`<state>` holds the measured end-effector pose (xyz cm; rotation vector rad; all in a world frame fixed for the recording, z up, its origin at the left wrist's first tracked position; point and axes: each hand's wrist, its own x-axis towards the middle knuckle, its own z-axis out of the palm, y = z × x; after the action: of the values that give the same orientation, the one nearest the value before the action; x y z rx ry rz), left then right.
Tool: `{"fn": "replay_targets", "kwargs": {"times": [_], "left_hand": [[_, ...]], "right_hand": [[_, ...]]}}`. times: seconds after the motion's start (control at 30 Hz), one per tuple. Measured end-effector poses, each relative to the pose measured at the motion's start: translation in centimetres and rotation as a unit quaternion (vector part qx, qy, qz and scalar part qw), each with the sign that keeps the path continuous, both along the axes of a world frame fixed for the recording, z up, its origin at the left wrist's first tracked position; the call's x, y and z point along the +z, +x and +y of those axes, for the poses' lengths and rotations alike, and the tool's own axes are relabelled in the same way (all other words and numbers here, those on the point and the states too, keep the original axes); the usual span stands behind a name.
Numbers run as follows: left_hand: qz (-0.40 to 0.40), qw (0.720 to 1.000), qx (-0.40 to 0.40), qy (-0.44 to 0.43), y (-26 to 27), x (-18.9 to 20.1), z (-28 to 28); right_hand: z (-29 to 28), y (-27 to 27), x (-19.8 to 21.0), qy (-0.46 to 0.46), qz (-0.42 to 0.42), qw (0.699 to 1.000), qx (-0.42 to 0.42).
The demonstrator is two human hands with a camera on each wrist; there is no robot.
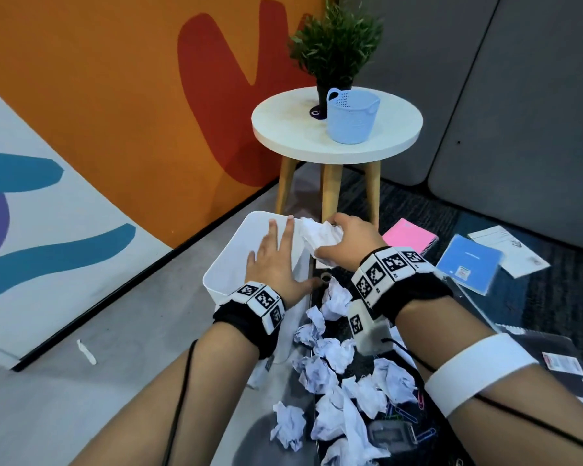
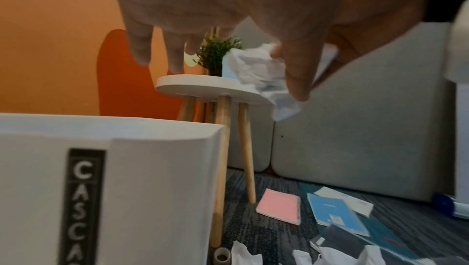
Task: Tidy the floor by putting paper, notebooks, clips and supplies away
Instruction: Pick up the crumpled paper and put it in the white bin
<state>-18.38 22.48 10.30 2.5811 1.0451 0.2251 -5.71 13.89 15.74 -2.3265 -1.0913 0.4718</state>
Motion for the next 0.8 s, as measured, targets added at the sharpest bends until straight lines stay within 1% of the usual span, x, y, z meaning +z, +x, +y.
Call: {"fn": "replay_targets", "kwargs": {"times": [0.1,0.2,0.23,0.3,0.37,0.5,0.57,0.63,0.7,0.8], "left_hand": [[-0.065,0.996,-0.036,-0.044,0.8,0.1,-0.6],[-0.16,0.981,-0.02,-0.105,1.2,0.0,-0.4],[-0.177,0.978,-0.016,-0.11,1.2,-0.1,-0.1],[-0.179,0.978,-0.005,-0.102,1.3,-0.3,0.3],[-0.17,0.98,0.018,-0.099,1.4,-0.5,1.0],[-0.153,0.977,0.096,-0.112,1.2,-1.0,2.5],[-0.114,0.98,0.127,-0.101,0.9,-1.3,3.0],[-0.046,0.985,0.151,-0.076,0.7,-1.4,3.3],[0.016,0.988,0.148,-0.04,0.8,-1.6,3.0],[0.054,0.993,0.105,0.016,1.6,-1.3,1.9]], "right_hand": [[0.9,-0.9,0.4,0.042,0.032,0.999,0.009],[1.5,-1.7,0.2,0.077,0.063,0.995,0.012],[1.7,-1.8,0.0,0.087,0.066,0.994,0.014],[2.0,-1.9,-0.4,0.092,0.063,0.994,0.022],[2.1,-1.7,-0.8,0.075,0.048,0.995,0.035],[1.7,-1.2,-1.1,0.052,0.026,0.997,0.046],[1.3,-0.8,-1.4,0.046,0.023,0.998,0.045],[1.0,-0.3,-1.8,0.04,0.018,0.998,0.041],[0.6,0.2,-2.3,0.037,0.016,0.999,0.032],[-0.1,0.8,-2.8,0.037,0.022,0.999,0.017]]}}
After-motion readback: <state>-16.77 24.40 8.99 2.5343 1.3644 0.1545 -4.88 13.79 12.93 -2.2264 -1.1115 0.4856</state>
